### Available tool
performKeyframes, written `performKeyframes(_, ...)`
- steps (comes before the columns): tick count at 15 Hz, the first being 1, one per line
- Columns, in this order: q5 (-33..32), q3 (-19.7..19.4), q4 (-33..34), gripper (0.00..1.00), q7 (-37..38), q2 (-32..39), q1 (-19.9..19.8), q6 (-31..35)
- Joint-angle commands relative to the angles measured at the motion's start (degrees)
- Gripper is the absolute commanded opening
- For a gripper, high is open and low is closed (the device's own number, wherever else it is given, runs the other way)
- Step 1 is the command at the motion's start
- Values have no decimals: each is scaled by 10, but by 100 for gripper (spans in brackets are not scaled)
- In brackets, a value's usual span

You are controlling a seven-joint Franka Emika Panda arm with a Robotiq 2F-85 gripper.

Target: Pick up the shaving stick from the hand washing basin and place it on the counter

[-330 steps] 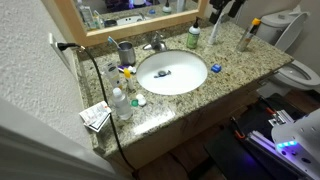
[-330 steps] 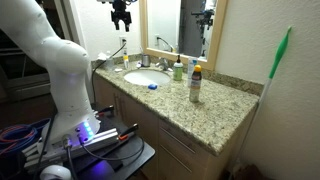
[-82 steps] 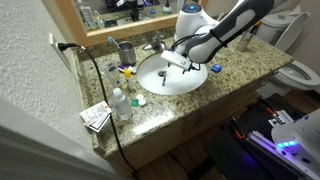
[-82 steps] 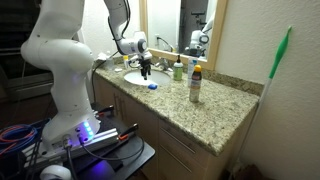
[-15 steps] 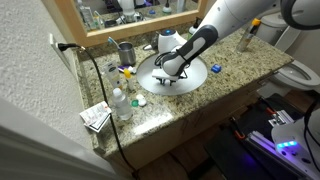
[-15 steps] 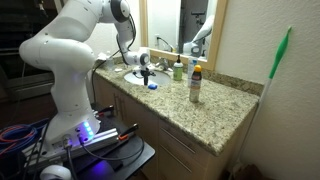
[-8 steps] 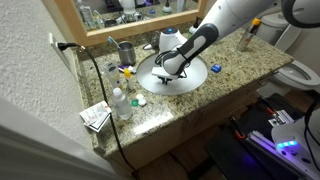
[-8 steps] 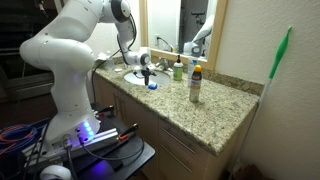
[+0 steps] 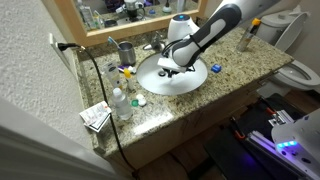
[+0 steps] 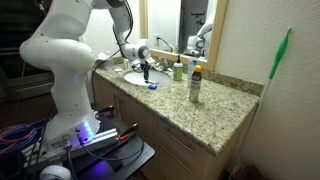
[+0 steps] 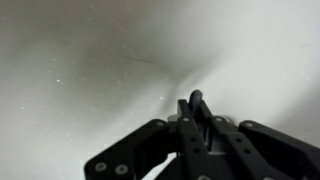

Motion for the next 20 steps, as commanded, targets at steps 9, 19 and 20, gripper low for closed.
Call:
performKeyframes(9,-288,-90,-331,3,358,-322,-46,-20)
performKeyframes(19,-341,-72,-386,3,449,-282,-266,106)
performKeyframes(20,-333,-97,-378,3,435,-259,-254,148)
